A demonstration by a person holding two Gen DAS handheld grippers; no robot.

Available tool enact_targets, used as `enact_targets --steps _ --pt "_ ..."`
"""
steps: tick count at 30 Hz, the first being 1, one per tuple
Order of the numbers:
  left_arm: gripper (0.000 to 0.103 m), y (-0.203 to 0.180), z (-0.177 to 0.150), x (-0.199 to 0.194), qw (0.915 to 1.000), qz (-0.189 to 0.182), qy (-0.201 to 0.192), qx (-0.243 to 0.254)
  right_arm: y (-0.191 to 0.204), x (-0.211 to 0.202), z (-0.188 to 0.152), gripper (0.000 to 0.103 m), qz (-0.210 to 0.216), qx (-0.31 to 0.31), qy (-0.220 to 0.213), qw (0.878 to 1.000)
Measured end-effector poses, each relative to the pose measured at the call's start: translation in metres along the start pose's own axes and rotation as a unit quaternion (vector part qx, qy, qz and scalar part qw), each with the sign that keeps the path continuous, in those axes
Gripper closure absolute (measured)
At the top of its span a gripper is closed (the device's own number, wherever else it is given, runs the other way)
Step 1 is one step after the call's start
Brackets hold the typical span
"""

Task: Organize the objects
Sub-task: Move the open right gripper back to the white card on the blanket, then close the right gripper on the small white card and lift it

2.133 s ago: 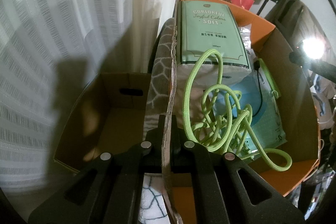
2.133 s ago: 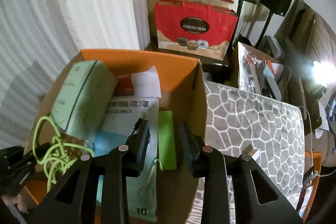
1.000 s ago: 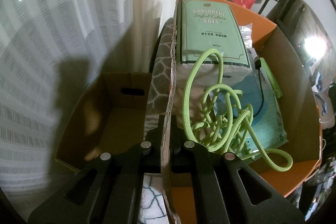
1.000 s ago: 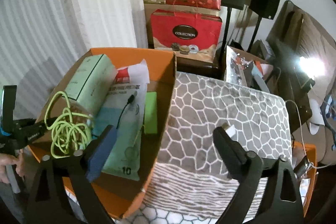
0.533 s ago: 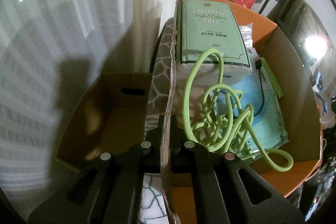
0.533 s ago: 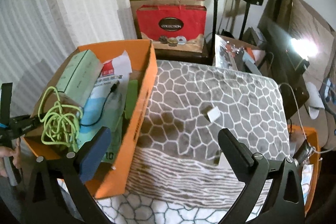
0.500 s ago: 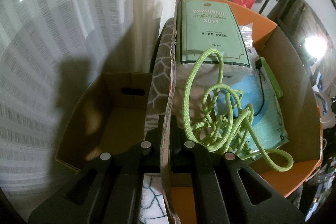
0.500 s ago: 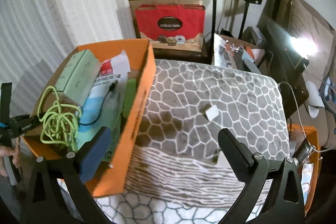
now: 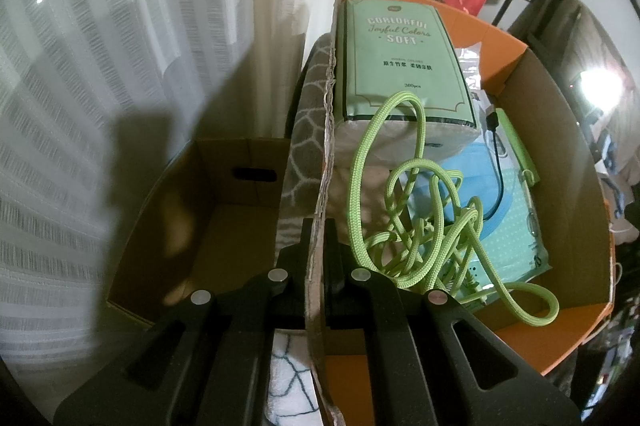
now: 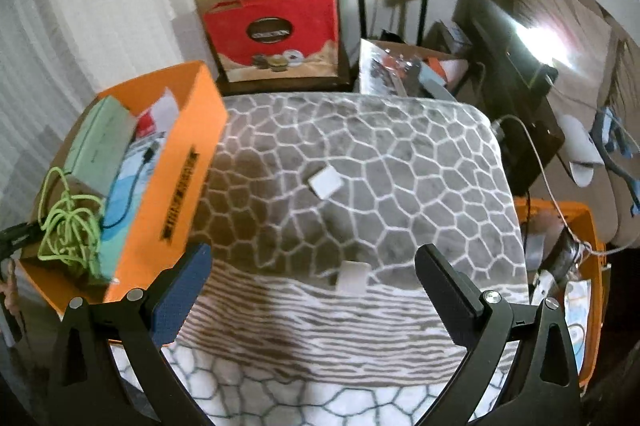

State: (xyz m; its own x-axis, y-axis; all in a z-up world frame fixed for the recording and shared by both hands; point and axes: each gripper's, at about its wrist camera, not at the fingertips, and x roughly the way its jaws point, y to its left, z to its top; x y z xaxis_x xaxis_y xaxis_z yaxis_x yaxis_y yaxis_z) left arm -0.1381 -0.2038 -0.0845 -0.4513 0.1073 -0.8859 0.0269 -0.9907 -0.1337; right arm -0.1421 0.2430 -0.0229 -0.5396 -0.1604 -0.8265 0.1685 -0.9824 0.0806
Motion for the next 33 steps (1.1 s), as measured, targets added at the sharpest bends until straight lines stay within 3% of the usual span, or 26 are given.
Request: enact_targets --steps 5,13,16,21,24,29,33 --pt "0.1 0.0 0.0 0.0 1.0 0.001 0.0 0.0 -0.018 0.014 -0.005 0.003 -0.005 0.015 0.013 1.0" --pt "0.1 0.001 0.0 0.0 1.0 0.0 0.0 0.0 -0.03 0.041 -0.015 0.019 0.01 0.029 0.044 0.999" --pt "0.1 0.001 0.0 0.0 1.0 0.001 0.0 0.0 -0.03 0.048 -0.018 0.031 0.014 0.03 0.051 0.998" --pt "0.1 0.001 0.001 0.0 1.0 0.0 0.0 0.0 -0.027 0.058 -0.022 0.059 0.022 0.027 0.069 0.997" --pt "0.1 0.001 0.001 0.0 1.0 0.0 0.0 0.0 -0.025 0.064 -0.024 0.068 0.025 0.025 0.079 0.996" --pt "0.1 0.001 0.001 0.001 1.0 0.0 0.001 0.0 -0.026 0.066 -0.025 0.072 0.025 0.026 0.081 0.996" --pt "0.1 0.001 0.001 0.001 1.0 0.0 0.0 0.0 -0.026 0.062 -0.023 0.089 0.026 0.023 0.07 0.997"
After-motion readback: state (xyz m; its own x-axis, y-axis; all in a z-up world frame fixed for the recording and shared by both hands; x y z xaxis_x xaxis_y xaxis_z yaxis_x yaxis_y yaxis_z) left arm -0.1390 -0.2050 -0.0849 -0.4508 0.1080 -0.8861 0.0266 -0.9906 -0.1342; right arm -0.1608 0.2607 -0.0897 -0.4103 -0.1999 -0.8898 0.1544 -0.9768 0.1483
